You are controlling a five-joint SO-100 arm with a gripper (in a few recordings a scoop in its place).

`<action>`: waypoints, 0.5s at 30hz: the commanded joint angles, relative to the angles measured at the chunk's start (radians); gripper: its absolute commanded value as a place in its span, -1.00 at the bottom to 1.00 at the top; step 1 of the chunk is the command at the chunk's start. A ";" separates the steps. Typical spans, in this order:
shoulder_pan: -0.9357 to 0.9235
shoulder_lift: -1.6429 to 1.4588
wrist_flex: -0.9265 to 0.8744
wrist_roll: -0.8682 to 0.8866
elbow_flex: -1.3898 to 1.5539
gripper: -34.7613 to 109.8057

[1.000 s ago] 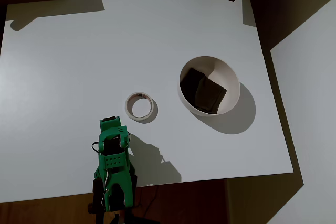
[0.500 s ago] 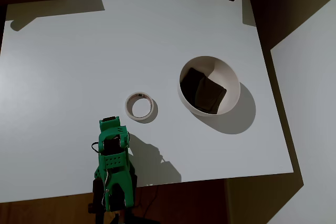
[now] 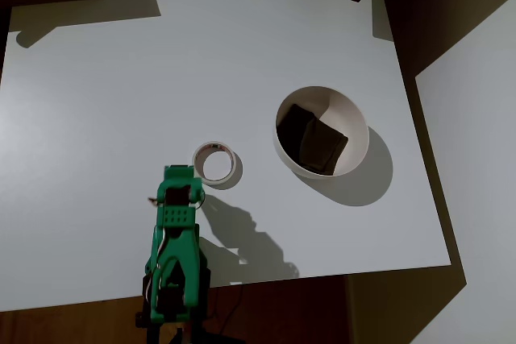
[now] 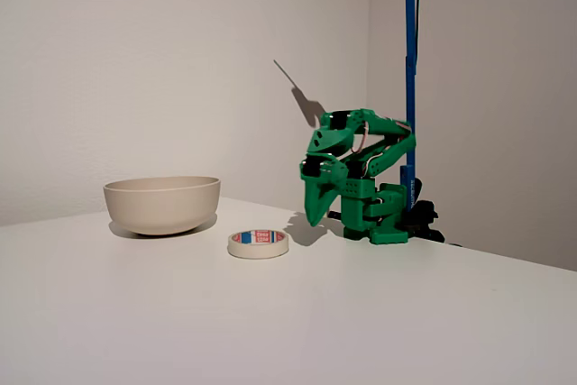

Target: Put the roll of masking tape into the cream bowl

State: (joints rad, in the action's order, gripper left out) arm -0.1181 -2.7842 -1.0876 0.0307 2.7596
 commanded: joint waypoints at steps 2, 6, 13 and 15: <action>-0.176 0.500 -0.031 0.014 -0.426 -0.64; -0.272 0.660 -0.077 0.009 -0.606 -0.64; -0.345 0.747 -0.107 -0.005 -0.667 -0.62; -0.359 0.753 -0.127 -0.006 -0.675 -0.60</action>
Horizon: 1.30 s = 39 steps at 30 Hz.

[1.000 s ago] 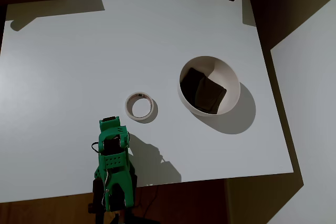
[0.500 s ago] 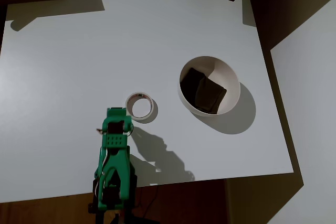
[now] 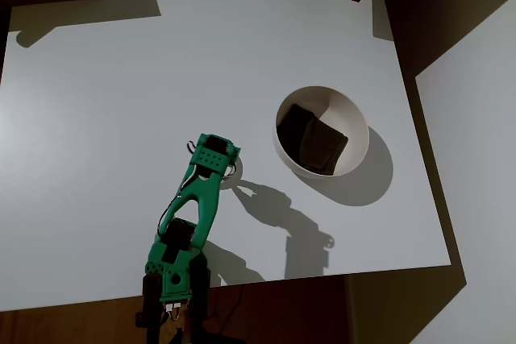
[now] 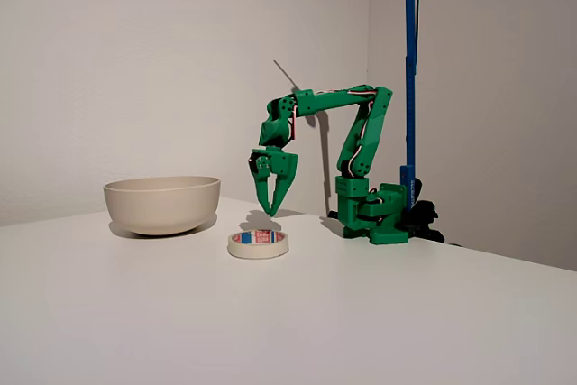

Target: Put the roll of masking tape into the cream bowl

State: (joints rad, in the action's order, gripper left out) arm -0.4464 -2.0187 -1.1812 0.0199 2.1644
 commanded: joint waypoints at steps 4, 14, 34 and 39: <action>-0.025 -0.048 -0.089 0.009 -0.081 -0.57; 0.063 0.000 -0.144 0.048 -0.078 -0.43; 0.109 0.106 -0.129 0.130 -0.077 -0.35; 0.107 0.130 -0.124 0.156 -0.077 -0.35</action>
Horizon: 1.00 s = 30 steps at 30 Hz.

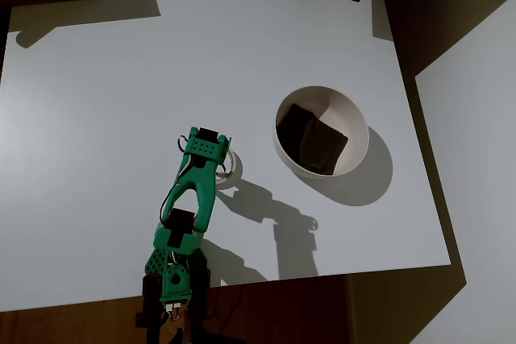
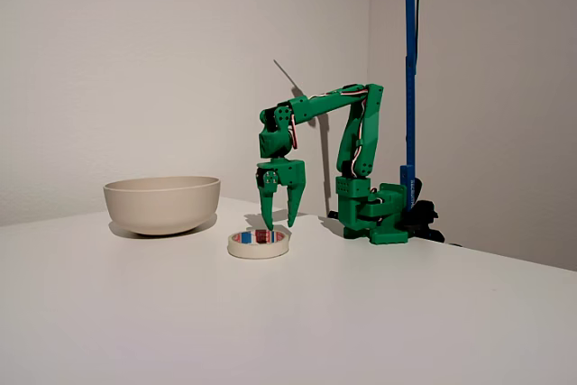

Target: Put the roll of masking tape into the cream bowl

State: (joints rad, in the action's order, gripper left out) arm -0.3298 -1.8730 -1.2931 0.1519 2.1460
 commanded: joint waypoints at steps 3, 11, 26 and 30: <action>-0.008 0.000 -0.008 0.046 -0.060 -0.34; 0.014 0.031 0.012 0.103 -0.061 -0.34; 0.046 0.158 0.069 0.155 -0.061 -0.38; 0.052 0.218 0.091 0.155 -0.060 -0.40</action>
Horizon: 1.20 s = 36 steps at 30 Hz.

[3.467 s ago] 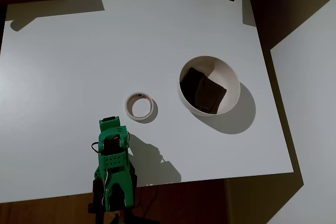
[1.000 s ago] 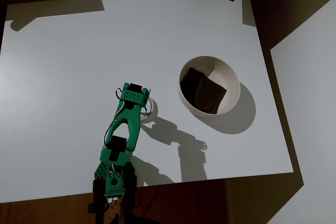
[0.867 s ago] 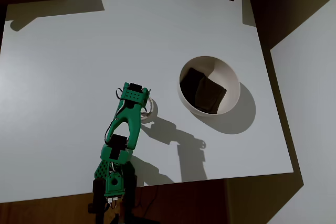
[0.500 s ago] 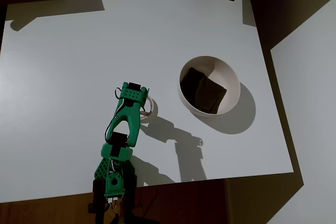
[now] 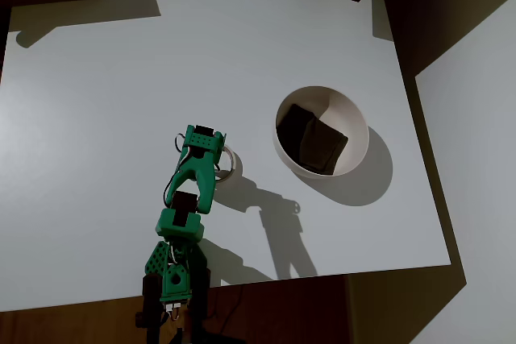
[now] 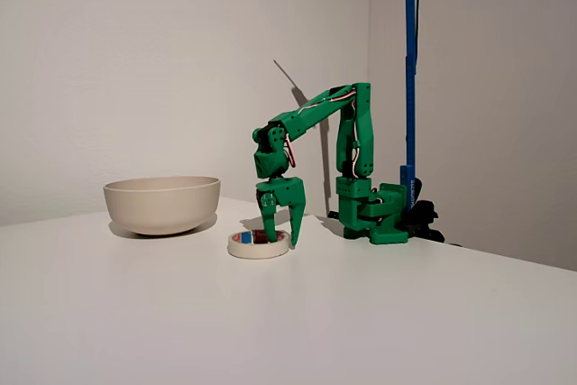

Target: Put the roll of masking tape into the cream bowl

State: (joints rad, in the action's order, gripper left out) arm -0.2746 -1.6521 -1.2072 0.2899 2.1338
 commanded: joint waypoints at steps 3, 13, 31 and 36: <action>0.000 0.046 0.023 0.021 -0.048 -0.42; 0.026 0.063 0.061 0.038 -0.048 -0.63; -0.040 -0.365 -0.063 0.041 -0.279 -0.63; -0.064 -0.594 -0.095 0.018 -0.293 -0.63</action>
State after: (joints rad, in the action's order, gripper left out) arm -0.3083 -2.0172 -1.2778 0.3114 1.9251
